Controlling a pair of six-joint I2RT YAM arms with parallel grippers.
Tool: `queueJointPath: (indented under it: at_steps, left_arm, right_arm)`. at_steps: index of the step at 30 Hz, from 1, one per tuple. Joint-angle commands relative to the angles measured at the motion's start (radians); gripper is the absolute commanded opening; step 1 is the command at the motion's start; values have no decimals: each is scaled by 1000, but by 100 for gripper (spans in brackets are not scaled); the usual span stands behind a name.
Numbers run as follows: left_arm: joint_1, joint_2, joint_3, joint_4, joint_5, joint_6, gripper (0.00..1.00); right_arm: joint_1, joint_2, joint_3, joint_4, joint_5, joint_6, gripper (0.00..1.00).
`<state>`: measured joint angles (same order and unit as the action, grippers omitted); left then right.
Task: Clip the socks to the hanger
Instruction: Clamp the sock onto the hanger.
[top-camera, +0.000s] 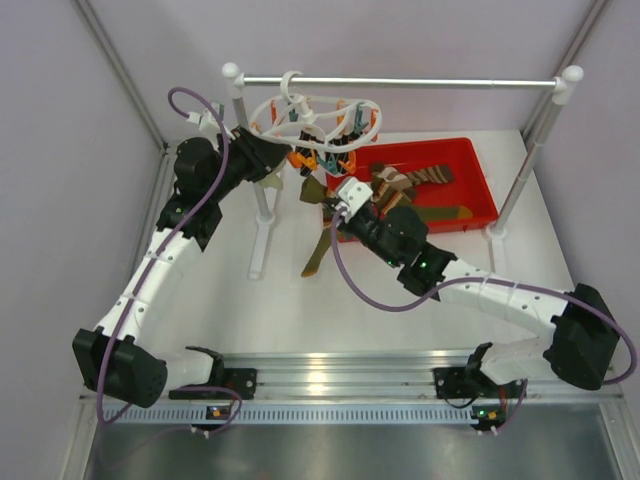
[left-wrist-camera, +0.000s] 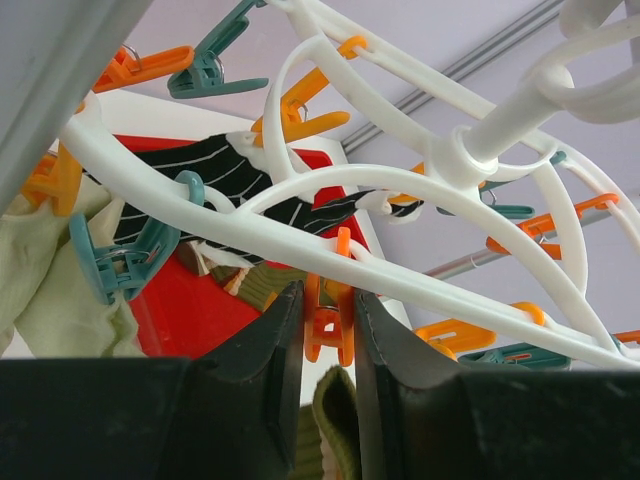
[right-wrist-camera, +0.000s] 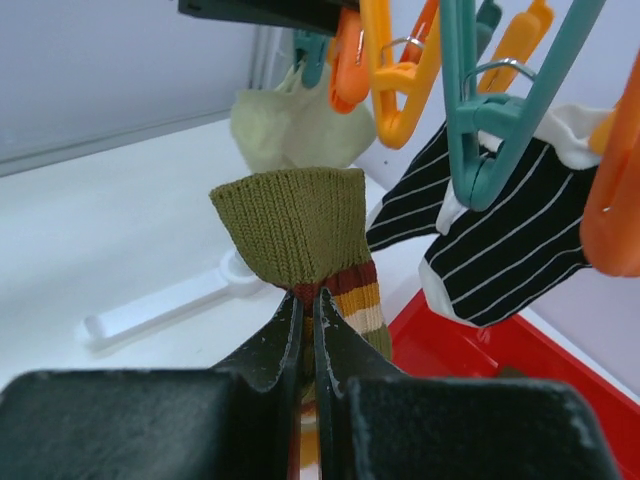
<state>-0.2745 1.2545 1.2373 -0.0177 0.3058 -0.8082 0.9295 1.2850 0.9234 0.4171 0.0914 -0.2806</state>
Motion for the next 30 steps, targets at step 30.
queueJointPath:
  at_steps: [30]
  left_arm:
    - [6, -26, -53, 41, 59, -36, 0]
  right_arm:
    - [-21, 134, 89, 250, 71, -37, 0]
